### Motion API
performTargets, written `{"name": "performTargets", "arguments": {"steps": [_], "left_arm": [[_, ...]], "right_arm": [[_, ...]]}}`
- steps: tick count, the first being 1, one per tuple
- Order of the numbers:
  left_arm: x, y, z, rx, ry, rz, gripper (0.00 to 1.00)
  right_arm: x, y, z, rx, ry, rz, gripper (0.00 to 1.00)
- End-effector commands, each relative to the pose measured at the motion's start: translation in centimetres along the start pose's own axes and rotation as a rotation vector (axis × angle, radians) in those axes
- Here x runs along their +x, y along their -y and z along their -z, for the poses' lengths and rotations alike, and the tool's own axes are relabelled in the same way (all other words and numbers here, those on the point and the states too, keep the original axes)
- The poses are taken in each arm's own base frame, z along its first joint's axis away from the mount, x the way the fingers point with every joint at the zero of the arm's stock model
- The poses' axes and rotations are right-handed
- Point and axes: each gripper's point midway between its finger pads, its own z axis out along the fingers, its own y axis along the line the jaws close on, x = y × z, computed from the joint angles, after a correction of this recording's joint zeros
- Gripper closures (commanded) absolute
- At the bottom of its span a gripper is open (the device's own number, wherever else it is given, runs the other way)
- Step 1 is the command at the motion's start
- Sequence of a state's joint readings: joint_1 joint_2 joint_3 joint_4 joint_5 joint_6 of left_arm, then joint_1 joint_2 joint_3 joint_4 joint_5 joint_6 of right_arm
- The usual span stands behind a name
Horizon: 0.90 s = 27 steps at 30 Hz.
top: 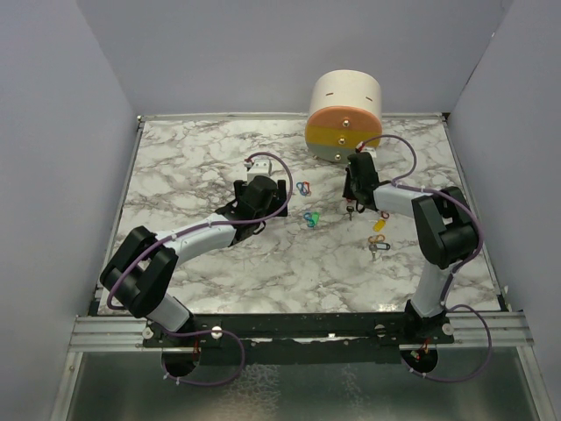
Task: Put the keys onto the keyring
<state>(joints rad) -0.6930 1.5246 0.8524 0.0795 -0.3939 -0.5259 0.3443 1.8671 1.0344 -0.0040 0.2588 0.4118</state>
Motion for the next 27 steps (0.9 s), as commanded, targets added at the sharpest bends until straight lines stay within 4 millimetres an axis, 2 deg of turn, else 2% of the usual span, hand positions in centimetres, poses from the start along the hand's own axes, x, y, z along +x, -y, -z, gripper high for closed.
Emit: {"name": "performTargets", "arguments": {"steps": [1,7,12,16,27], "left_arm": [[-0.5,0.0,0.1,0.008,0.019,0.011,0.07],[-0.5,-0.1,0.1,0.007,0.018,0.015,0.07],[-0.4,0.0,0.0,0.01,0.017,0.015,0.07],[-0.4,-0.1,0.1,0.009,0.016,0.013,0.07],[-0.5,-0.1,0.2,0.012,0.02,0.017,0.07]], "right_arm": [[3.8,1.6,0.0,0.066,-0.116,0.026,0.86],[3.4,1.7,0.6,0.065,-0.104,0.022,0.91],[2.5,1.3,1.7,0.029,-0.071,0.008,0.91],[2.6,1.2,1.8,0.028,-0.079,0.011,0.92],[2.4,2.3,2.4,0.078,-0.072,0.015,0.97]]}}
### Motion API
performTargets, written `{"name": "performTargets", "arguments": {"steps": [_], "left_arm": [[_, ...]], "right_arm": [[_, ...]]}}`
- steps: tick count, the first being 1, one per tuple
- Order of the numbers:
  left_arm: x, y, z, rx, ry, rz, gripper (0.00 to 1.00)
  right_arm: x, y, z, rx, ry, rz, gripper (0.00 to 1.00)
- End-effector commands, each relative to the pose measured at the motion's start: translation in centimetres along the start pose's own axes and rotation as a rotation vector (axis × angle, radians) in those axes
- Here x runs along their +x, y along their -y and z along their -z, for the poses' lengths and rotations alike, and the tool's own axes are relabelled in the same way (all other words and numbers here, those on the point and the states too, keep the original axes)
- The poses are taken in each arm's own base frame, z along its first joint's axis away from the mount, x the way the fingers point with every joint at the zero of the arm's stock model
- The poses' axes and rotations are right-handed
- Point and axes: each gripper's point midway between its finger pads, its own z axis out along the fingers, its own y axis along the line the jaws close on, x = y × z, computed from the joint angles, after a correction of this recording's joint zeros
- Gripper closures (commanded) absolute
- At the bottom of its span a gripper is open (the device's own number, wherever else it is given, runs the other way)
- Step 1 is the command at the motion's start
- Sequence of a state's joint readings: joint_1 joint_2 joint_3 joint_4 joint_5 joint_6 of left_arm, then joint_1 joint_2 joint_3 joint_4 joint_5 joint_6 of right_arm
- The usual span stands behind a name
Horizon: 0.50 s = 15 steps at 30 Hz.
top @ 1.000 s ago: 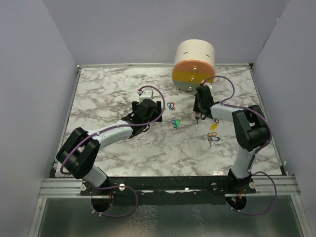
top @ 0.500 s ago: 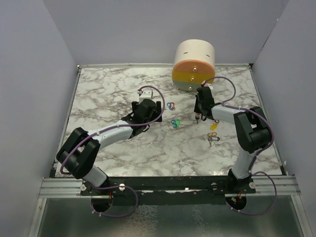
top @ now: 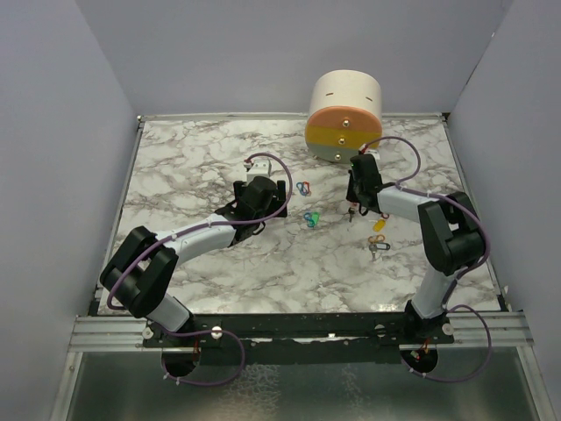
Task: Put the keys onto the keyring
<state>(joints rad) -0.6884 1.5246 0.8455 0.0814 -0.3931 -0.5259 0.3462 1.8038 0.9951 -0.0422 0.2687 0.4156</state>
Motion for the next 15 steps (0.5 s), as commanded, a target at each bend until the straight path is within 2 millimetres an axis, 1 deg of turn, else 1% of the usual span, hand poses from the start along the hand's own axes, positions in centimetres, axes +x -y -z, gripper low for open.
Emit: {"name": "performTargets", "arguments": {"steps": [1,4,15], "left_arm": [[-0.72,0.18,0.24,0.017,0.023,0.017,0.07],[-0.74,0.21,0.27,0.019,0.023,0.018,0.07],[-0.9,0.18,0.46,0.02,0.029,0.022,0.07]], "right_arm": [[1.96,1.73,0.94,0.068,-0.059,0.014,0.98],[1.67,1.85,1.15,0.074,-0.052,0.015,0.99],[1.31,2.44,1.44,0.109,-0.052,0.026,0.99]]}}
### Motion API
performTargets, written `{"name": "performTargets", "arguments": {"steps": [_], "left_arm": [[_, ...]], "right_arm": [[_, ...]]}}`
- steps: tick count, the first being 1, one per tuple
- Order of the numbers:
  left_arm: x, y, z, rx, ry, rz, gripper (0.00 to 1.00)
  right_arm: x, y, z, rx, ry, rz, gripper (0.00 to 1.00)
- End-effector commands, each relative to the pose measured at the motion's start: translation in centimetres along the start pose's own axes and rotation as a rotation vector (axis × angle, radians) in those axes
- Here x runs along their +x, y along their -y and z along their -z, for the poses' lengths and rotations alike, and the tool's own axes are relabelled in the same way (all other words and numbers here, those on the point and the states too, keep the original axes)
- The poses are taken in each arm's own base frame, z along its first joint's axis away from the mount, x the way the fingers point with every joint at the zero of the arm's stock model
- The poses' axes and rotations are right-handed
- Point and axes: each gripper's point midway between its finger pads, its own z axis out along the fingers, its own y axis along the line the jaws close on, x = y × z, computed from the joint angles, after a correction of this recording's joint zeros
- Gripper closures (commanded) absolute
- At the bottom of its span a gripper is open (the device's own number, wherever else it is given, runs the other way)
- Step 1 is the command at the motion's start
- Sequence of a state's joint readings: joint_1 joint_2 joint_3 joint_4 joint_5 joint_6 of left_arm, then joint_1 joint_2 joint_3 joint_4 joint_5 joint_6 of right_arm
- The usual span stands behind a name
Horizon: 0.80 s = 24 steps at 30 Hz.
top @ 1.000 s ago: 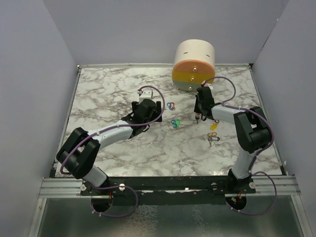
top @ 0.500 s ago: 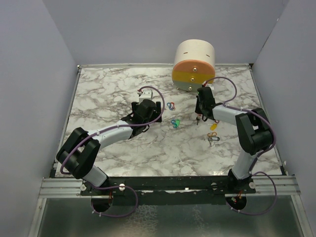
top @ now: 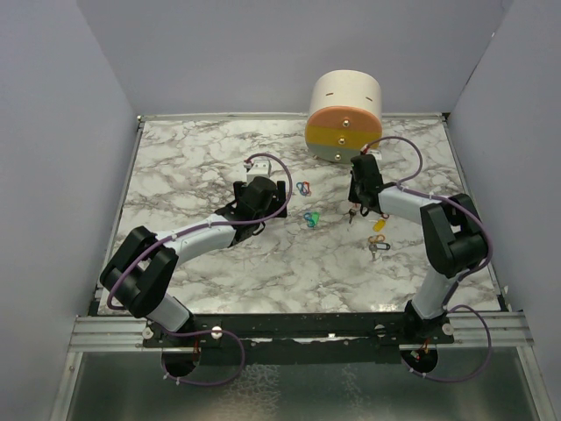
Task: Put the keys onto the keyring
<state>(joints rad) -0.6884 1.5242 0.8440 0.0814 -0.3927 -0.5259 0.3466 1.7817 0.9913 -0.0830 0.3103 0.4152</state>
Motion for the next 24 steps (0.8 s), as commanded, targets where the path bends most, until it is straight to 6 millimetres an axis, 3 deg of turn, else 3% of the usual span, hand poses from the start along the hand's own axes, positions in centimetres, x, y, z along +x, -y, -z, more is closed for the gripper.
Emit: {"name": "performTargets", "arguments": {"steps": [1,13,24], "left_arm": [[-1.0,0.2,0.4,0.021,0.03,0.021,0.07],[-1.1,0.0,0.6,0.019,0.035,0.023,0.07],[-1.0,-0.1,0.4,0.016,0.034,0.027,0.07]], "right_arm": [[1.2,1.6,0.8,0.067,-0.049,0.021,0.99],[1.5,1.6,1.0,0.062,-0.058,0.031,0.99],[-3.4,-0.4,5.4,-0.115,0.17,-0.025,0.99]]}}
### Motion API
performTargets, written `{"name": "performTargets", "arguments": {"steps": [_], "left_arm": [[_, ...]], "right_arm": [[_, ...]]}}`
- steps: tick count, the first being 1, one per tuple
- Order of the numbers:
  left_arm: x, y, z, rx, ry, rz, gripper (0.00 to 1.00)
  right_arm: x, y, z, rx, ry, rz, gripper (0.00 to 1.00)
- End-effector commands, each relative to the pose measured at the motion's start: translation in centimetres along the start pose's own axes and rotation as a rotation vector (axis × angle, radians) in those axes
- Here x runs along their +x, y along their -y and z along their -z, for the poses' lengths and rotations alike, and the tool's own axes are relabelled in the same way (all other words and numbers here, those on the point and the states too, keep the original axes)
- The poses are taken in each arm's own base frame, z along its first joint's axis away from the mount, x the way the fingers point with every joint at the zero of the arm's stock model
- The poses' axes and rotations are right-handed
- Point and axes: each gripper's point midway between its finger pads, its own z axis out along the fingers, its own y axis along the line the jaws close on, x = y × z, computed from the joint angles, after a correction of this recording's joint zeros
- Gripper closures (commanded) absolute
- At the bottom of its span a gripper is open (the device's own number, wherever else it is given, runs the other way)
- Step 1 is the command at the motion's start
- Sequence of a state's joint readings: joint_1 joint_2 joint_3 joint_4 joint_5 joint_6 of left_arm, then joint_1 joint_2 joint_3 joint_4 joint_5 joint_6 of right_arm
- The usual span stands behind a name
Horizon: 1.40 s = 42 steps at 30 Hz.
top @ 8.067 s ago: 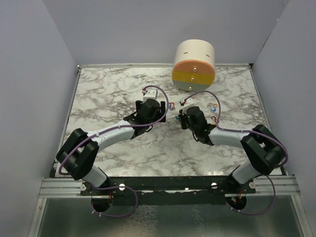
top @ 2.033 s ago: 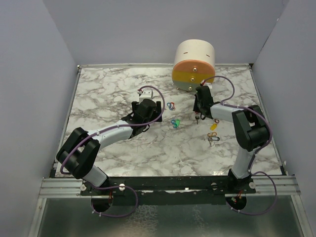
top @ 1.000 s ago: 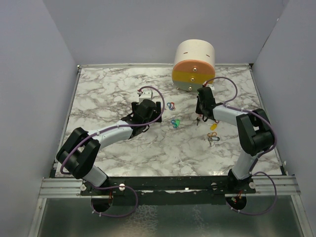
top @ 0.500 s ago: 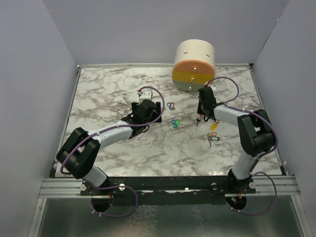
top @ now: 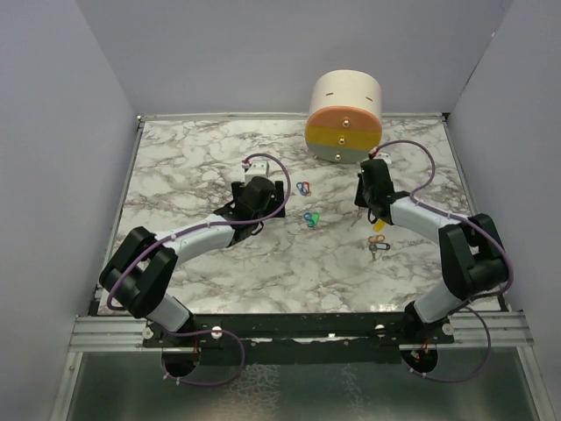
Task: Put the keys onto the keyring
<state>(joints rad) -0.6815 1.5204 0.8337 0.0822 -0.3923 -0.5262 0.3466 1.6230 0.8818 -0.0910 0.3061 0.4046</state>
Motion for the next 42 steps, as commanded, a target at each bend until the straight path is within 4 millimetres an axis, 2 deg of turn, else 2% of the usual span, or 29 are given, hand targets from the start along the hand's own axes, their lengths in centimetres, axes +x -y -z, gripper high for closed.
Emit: {"name": "performTargets", "arguments": {"steps": [1,10,21,29,37,42], "left_arm": [[-1.2,0.3,0.4,0.024,0.037,0.026,0.07],[-1.2,0.1,0.3,0.018,0.04,0.025,0.07],[-1.2,0.0,-0.3,0.004,0.055,0.02,0.09],[-1.1,-0.1,-1.6,-0.026,0.052,0.005,0.12],[-0.1,-0.7,-4.6,-0.111,0.026,-0.053,0.2],[-0.4,-0.6,-6.2,-0.139,0.033,-0.106,0.2]], "right_arm": [[-3.9,-1.6,2.4,-0.113,0.158,-0.03,0.99],[-6.8,-3.1,7.6,-0.305,0.372,-0.052,0.99],[-7.7,-4.4,12.9,-0.515,0.554,-0.102,0.99],[-7.2,-4.6,13.8,-0.564,0.585,-0.119,0.99],[-7.1,-5.0,14.9,-0.608,0.594,-0.109,0.99],[-7.2,-4.7,15.5,-0.599,0.607,-0.093,0.99]]}}
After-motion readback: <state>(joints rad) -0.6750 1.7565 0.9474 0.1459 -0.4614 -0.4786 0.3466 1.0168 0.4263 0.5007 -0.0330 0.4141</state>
